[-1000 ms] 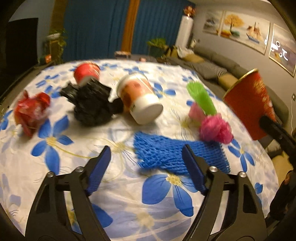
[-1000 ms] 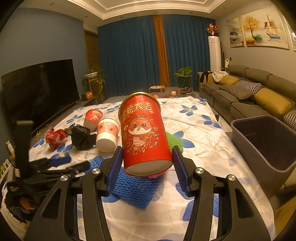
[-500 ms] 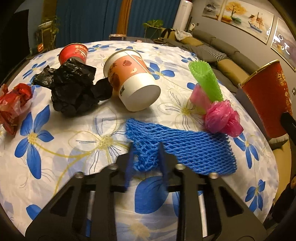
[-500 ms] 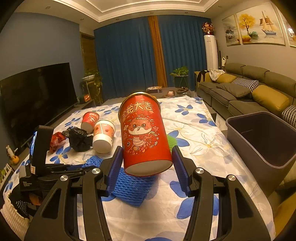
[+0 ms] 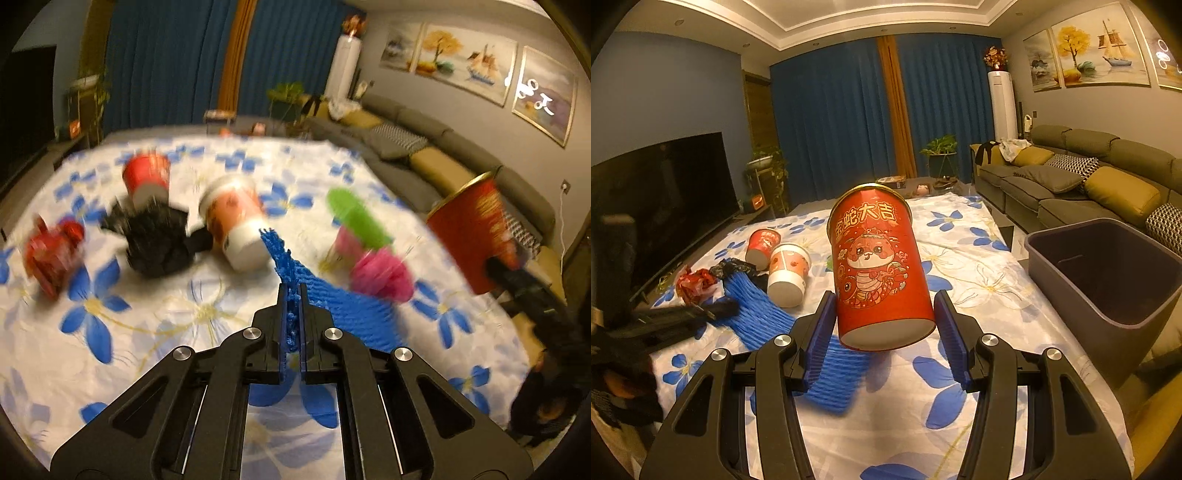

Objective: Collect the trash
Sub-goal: 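Carry the red can and blue foam net over the grey bin with both tools, then open the left tool over the bin while the right tool releases the red can, then return both tools to the bed and grasp the orange-patterned paper cup with the right tool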

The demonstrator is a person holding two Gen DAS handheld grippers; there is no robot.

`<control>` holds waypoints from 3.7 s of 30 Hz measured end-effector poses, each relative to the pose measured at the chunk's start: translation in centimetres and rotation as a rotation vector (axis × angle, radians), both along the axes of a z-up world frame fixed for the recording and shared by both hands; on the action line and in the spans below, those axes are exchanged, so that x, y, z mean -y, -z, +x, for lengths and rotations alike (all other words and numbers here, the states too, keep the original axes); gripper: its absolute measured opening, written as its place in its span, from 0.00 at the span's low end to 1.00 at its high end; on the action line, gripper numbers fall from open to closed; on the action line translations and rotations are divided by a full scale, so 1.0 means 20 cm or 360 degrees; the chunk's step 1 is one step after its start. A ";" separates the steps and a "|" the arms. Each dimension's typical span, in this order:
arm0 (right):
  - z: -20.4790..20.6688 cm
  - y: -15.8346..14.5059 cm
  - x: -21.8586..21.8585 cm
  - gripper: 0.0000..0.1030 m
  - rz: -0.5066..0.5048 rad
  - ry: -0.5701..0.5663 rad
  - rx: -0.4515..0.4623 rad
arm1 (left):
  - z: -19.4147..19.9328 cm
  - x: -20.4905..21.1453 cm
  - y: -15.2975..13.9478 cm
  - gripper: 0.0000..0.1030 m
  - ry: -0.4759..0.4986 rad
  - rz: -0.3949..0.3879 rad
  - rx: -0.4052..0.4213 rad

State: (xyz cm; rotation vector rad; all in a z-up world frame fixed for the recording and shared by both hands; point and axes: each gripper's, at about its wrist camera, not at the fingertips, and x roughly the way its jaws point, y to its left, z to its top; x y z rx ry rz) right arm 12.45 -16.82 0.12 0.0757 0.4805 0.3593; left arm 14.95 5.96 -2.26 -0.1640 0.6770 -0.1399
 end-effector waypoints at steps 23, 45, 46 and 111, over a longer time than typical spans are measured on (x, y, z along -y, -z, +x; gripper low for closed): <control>-0.06 -0.06 0.21 0.52 0.0058 0.0161 0.0075 | -0.04 0.36 -0.43 0.04 0.0216 0.0070 0.0358; 0.10 -0.15 0.77 0.52 0.0044 0.0650 0.0181 | 0.49 1.20 -0.47 0.04 0.0685 0.0025 0.0352; 0.10 -0.14 0.79 0.52 0.0046 0.0666 0.0180 | 0.52 1.23 -0.47 0.04 0.0694 0.0017 0.0351; -0.03 -0.06 0.64 0.82 0.0062 0.0625 0.0168 | 0.31 0.64 -0.13 0.89 -0.0075 0.0178 0.0349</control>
